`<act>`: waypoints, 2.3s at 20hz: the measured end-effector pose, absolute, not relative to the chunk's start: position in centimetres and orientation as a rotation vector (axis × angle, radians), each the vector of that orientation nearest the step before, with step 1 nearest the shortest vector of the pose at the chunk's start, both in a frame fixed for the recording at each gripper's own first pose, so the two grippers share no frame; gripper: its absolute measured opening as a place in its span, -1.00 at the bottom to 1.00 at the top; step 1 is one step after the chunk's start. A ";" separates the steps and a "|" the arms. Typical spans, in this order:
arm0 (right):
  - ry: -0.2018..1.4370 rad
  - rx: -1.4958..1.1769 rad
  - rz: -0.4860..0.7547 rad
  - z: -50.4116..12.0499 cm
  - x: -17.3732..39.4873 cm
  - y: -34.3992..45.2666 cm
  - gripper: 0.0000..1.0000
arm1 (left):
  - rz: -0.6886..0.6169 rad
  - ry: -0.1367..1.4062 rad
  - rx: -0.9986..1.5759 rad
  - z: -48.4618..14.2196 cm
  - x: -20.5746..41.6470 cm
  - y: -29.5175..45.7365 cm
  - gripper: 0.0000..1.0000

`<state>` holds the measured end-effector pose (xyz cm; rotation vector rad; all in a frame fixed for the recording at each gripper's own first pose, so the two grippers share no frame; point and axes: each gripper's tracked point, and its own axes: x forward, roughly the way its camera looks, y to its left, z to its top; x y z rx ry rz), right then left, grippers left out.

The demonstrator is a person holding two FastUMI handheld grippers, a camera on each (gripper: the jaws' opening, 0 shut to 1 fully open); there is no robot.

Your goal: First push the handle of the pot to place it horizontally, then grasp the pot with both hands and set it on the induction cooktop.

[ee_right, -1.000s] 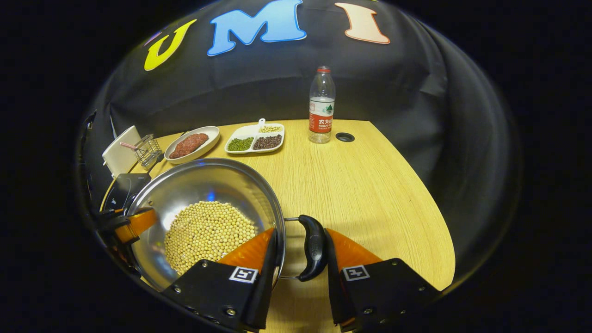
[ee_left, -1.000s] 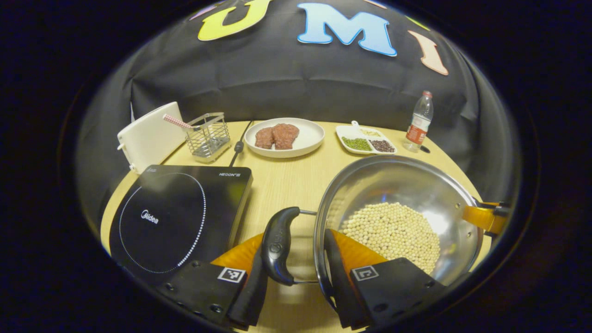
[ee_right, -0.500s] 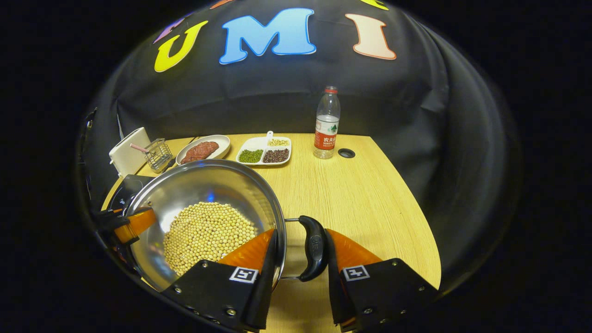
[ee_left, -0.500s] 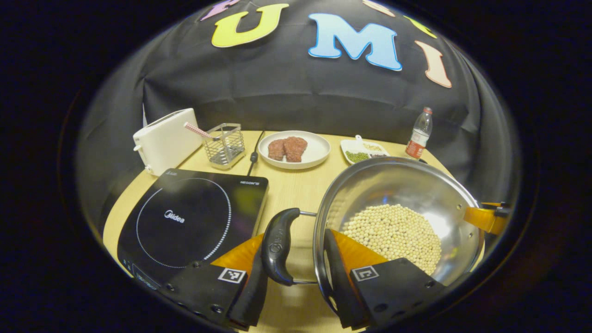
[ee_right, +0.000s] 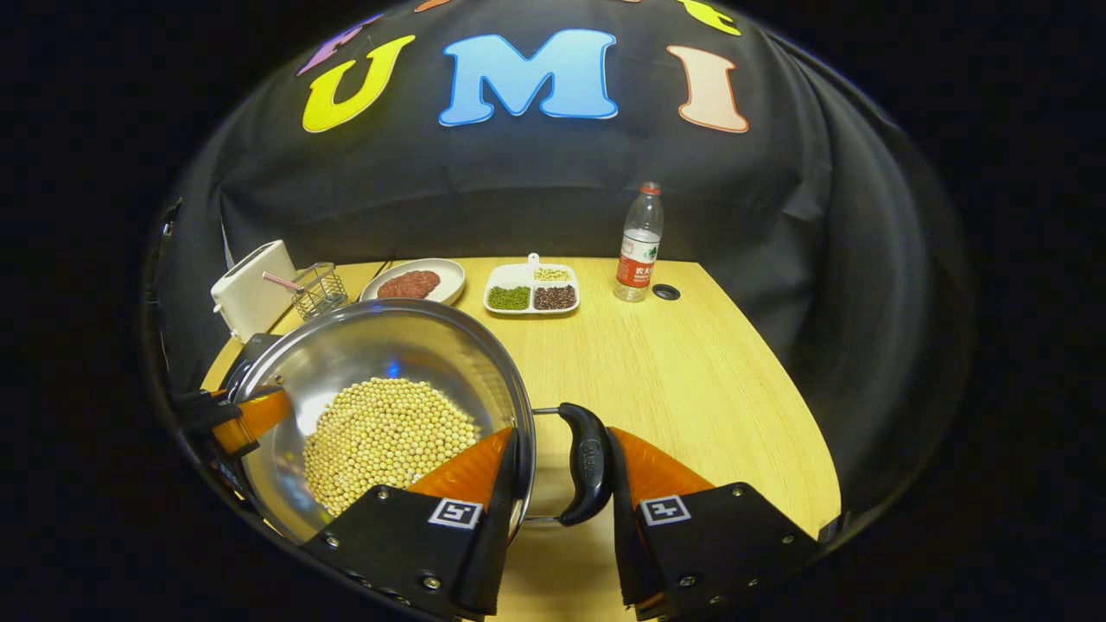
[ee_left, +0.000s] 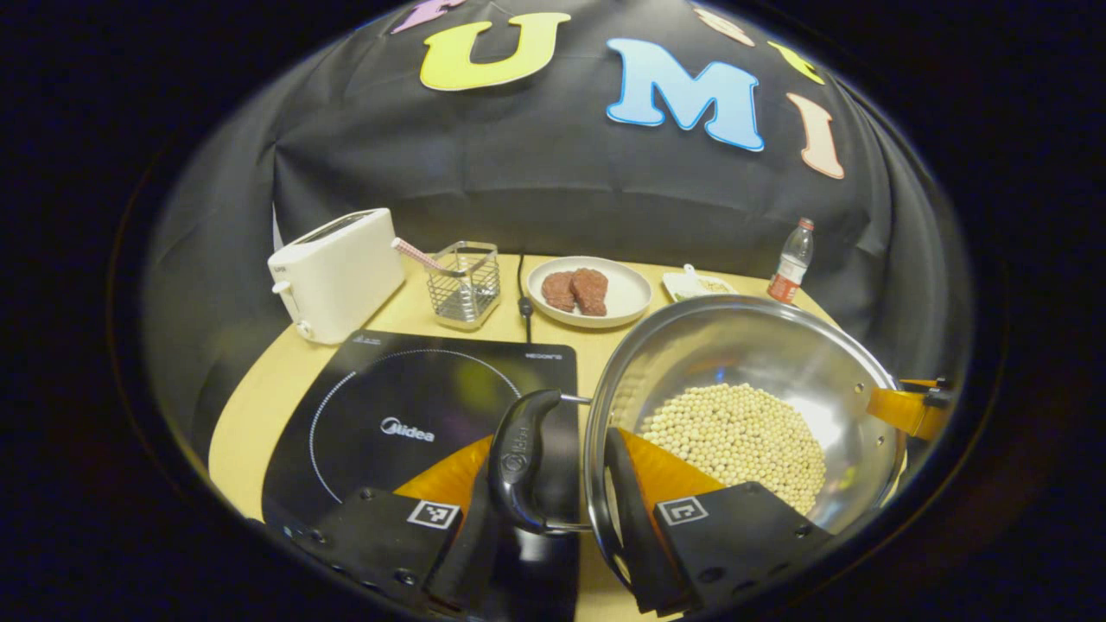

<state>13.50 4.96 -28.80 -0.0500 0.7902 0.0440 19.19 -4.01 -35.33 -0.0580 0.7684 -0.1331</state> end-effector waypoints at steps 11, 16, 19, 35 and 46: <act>0.803 -0.040 0.053 -28.8 13.8 17.3 0.04 | -0.113 0.771 -0.045 -36.2 21.9 9.1 0.29; 0.806 -0.025 0.069 -29.2 14.4 22.8 0.03 | -0.087 0.775 -0.041 -36.9 23.2 14.6 0.29; 0.821 -0.020 0.084 -29.5 14.7 25.6 0.04 | -0.074 0.782 -0.036 -37.4 23.7 17.5 0.31; 0.767 0.052 0.164 -29.1 13.7 27.2 0.99 | -0.014 0.644 0.043 -34.9 24.2 21.4 0.96; 0.403 0.001 0.250 -16.6 10.6 14.5 0.97 | 0.036 0.408 0.021 -22.2 17.2 10.8 0.97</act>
